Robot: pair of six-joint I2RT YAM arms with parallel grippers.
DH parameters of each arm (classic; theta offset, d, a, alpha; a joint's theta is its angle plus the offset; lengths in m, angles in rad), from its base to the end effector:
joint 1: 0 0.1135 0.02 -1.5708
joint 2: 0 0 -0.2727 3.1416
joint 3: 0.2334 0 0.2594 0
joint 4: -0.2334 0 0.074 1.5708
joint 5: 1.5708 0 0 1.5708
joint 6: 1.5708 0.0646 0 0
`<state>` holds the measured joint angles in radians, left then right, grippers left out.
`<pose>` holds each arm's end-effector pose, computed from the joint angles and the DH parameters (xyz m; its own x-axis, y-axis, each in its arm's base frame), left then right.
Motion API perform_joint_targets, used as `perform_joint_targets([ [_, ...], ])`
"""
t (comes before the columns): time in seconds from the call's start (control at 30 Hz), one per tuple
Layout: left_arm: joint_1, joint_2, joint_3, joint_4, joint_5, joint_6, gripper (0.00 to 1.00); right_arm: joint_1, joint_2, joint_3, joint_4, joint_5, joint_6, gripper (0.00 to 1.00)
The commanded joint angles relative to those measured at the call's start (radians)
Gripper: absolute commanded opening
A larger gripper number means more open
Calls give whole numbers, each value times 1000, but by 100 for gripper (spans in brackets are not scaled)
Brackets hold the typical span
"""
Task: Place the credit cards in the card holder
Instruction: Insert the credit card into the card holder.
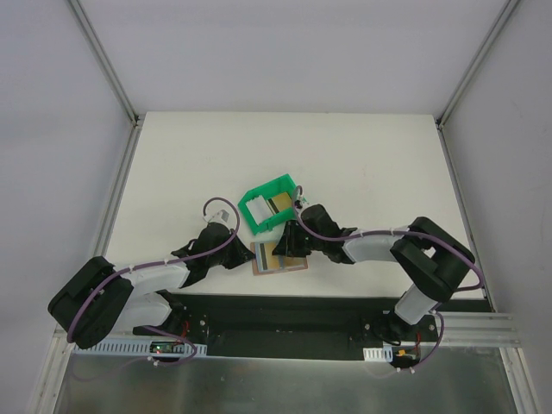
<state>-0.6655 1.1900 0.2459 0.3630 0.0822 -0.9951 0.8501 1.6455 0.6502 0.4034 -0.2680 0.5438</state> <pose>0.1784 -0.1468 0.1215 -0.7965 -0.4375 -0.4173 0.0022 0.6880 -0.7257 0.2123 0.2676 0.1303 -0.7650 -0.1149 -0.6337 -0.5536 0.6202 0.5558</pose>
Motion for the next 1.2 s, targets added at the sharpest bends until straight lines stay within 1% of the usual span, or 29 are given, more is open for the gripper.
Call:
perform_joint_targets([
  [0.0,6,-1,-33,-61,-1,24,0,3,-27,6,-49,47,-19,33],
  [0.07,6,-1,-33,-59,1,26,0,4,2,31,-52,9,-18,34],
  [0.2,6,-1,-30,-59,4,30,0,18,23,55,-21,-34,-28,31],
  [0.4,6,5,-23,-62,10,41,0,41,-3,85,-23,-51,-85,21],
  [0.53,6,13,-16,-62,13,49,0,52,-7,94,-28,-66,-122,21],
  [0.63,6,16,-13,-62,18,56,0,56,-18,91,1,-89,-143,29],
  [0.73,6,13,-13,-62,22,62,0,56,-39,86,-3,-67,-147,31],
  [0.83,6,-1,-19,-62,24,72,0,56,-71,89,-30,-44,-154,36],
  [1.0,6,-39,-16,-96,21,87,0,56,-211,33,-84,47,-166,47],
  [1.17,6,-87,-20,-150,2,95,0,56,-335,2,-179,128,-150,52],
])
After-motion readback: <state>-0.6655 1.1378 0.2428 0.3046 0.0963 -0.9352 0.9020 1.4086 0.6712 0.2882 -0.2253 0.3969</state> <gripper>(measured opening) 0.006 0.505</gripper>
